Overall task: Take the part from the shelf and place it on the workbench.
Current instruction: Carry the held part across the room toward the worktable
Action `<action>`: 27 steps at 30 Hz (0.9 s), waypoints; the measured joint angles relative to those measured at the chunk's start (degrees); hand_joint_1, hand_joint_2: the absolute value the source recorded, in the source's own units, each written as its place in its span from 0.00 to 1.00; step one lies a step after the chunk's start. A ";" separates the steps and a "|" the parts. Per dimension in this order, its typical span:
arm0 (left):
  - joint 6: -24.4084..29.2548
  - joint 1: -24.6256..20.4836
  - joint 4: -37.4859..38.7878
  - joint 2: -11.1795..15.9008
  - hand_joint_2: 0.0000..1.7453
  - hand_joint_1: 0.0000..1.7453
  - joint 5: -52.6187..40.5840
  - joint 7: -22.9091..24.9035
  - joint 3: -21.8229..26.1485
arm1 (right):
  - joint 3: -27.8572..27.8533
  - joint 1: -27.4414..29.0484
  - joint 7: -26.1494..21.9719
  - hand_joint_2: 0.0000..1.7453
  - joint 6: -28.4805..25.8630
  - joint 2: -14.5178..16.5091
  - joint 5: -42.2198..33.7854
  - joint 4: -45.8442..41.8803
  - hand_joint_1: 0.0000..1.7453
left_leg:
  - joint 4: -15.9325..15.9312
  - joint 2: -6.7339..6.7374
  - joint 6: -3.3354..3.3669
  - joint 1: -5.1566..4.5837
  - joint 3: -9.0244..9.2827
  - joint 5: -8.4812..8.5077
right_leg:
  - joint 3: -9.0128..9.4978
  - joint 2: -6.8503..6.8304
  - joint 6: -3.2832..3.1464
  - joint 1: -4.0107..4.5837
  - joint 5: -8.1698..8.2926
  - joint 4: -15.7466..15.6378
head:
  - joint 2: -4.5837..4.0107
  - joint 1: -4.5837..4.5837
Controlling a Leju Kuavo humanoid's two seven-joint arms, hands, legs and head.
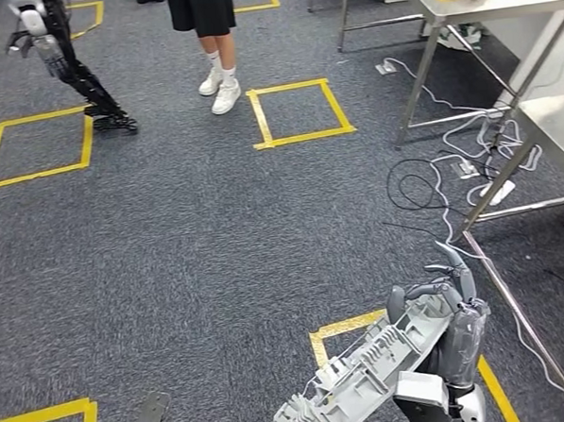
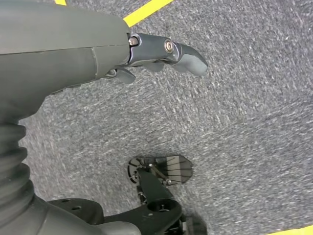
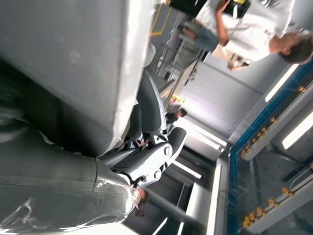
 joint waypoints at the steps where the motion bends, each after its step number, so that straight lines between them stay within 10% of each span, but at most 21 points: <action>1: 0.01 0.07 0.00 0.04 1.00 0.00 -0.02 0.02 0.00 | -0.01 0.04 0.03 1.00 0.00 0.00 -0.01 0.01 1.00 | 0.02 0.67 0.06 -0.10 0.02 -0.06 | -0.96 -0.26 -0.02 0.00 -0.58 2.18 | 0.00 -0.01; 7: -0.05 -0.20 0.00 0.12 1.00 0.00 -0.06 0.16 0.00 | -0.02 -0.20 0.17 1.00 0.00 0.00 0.02 0.02 1.00 | 0.02 3.32 -0.65 -0.42 0.87 -0.76 | 7.64 -3.22 -1.08 0.67 5.54 -12.75 | 0.00 -0.04; 11: -0.05 -0.61 0.00 0.10 1.00 0.00 -0.10 0.16 -0.01 | 0.02 -0.68 0.32 1.00 -0.01 0.01 -0.08 0.01 1.00 | -0.06 4.03 -1.89 -0.32 1.08 -1.17 | 7.83 -1.95 -2.27 0.80 5.66 -13.63 | 0.00 -0.12; 17: -0.03 -0.65 0.00 0.16 1.00 0.00 -0.11 0.19 -0.02 | 0.22 -1.29 0.41 1.00 0.00 0.02 -0.13 0.16 1.00 | 15.60 0.82 -2.67 -0.17 -7.00 -7.70 | 8.27 0.94 -3.20 0.41 5.90 -14.16 | 0.00 -0.67; 21: -0.01 -0.73 0.00 0.37 1.00 0.00 -0.11 0.21 -0.02 | 0.31 -1.46 0.46 1.00 0.01 0.02 -0.19 0.33 1.00 | 4.45 -1.33 -2.88 0.32 -2.20 -0.33 | 8.38 3.42 -2.52 0.13 5.84 -13.87 | 0.00 -0.72; 23: -0.02 -0.83 0.00 0.37 1.00 0.00 -0.12 0.22 -0.02 | 0.40 -1.62 0.48 1.00 0.02 0.02 -0.26 0.33 1.00 | 0.36 -2.84 -2.59 0.51 -0.37 0.51 | 7.88 4.38 -1.84 0.15 5.92 -13.64 | 0.01 -0.75; 27: -0.01 -1.01 0.00 0.44 1.00 0.00 -0.13 0.23 -0.02 | 0.44 -1.47 0.48 1.00 -0.01 0.02 -0.43 0.33 1.00 | -0.28 -1.61 -0.89 0.37 -0.21 0.42 | 6.76 3.90 -0.74 -0.01 5.31 -12.67 | 0.00 -0.47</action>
